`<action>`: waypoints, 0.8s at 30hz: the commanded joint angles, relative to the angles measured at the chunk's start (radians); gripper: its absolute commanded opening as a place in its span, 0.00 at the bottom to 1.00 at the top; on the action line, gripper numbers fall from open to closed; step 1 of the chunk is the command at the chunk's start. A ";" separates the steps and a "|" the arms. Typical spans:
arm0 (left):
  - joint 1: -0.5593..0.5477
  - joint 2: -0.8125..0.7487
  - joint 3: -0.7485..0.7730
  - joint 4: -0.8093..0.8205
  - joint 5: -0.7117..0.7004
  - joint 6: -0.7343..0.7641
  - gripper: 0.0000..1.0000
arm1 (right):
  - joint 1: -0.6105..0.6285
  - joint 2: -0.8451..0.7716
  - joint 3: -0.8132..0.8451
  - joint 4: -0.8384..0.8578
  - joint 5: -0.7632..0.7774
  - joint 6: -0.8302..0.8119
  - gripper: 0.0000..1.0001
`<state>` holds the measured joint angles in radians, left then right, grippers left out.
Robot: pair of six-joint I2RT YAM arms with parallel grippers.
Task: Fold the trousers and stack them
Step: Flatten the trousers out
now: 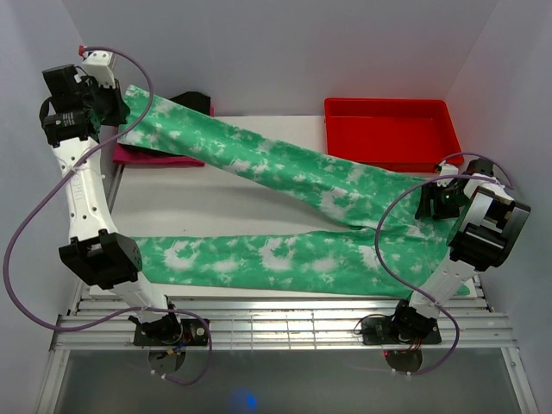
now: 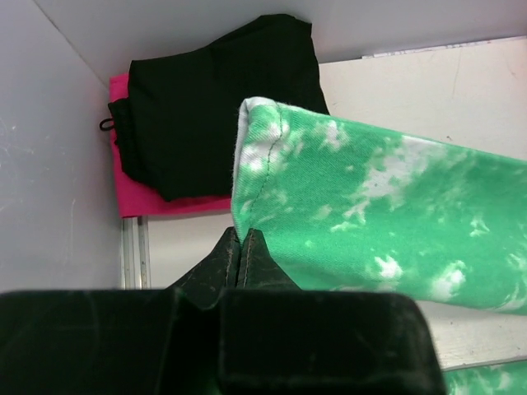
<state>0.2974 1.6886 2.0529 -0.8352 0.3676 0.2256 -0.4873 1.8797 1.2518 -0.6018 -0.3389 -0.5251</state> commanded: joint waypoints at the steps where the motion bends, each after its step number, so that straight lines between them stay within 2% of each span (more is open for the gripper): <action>1: 0.071 -0.035 -0.040 0.089 -0.065 0.076 0.00 | -0.019 0.024 0.017 0.030 0.106 -0.042 0.71; 9: 0.112 -0.052 -0.443 0.286 -0.097 0.112 0.00 | 0.003 -0.016 0.031 -0.021 -0.002 -0.062 0.73; 13: 0.131 -0.015 -0.552 0.364 -0.099 0.112 0.00 | 0.033 -0.025 0.044 -0.050 -0.023 -0.079 0.74; 17: 0.151 0.109 -0.591 0.409 -0.081 0.115 0.00 | 0.062 -0.019 0.069 -0.066 -0.029 -0.075 0.75; 19: 0.167 0.164 -0.562 0.416 -0.037 0.101 0.00 | 0.078 0.001 0.083 -0.075 -0.019 -0.075 0.76; 22: 0.180 0.270 -0.472 0.316 0.026 0.098 0.17 | 0.082 0.016 0.130 -0.113 -0.035 -0.078 0.79; 24: 0.186 0.281 -0.409 0.279 0.073 0.090 0.41 | 0.082 0.007 0.172 -0.139 -0.049 -0.082 0.87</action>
<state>0.4625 1.9869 1.5459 -0.5232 0.3588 0.3195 -0.4042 1.8915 1.3457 -0.6914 -0.3637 -0.5877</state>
